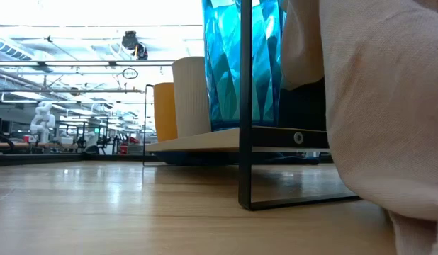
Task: Stack small to large cups/mugs on shelf
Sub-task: Put the transparent mug on the shelf
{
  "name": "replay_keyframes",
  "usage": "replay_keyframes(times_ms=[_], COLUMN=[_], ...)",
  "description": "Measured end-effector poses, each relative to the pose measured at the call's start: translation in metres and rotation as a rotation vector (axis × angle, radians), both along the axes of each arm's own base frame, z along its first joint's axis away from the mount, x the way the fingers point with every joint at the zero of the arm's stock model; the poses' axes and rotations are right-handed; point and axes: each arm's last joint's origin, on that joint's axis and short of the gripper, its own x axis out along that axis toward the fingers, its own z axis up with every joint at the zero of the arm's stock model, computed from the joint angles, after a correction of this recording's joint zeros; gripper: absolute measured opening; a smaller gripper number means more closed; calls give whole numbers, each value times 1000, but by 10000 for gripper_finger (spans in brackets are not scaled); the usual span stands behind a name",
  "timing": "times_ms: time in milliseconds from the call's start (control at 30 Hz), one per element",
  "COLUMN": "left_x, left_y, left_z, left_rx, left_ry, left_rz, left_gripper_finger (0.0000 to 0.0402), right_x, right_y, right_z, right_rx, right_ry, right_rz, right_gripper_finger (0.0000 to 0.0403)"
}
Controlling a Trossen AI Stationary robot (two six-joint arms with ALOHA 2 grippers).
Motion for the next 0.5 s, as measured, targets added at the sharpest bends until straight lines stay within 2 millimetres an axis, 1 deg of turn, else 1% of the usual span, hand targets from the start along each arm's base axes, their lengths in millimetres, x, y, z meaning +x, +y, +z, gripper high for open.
replay_keyframes(times_ms=[133,267,333,500], left_x=[0,0,0,0], left_y=[0,0,0,0], left_z=[0,0,0,-3], left_rx=[-10,-32,-43,-48], left_ry=[1,2,3,28], left_rz=[-7,-20,-19,-3], left_gripper_finger=[26,26,26,26], right_x=[10,21,27,38], right_y=[-5,-13,-16,-22], right_z=[2,0,-5,-21], right_rx=[-87,-123,-142,-127], right_ry=[-26,-35,-30,21], right_rz=[29,22,32,71], right_gripper_finger=[0,0,0,0])
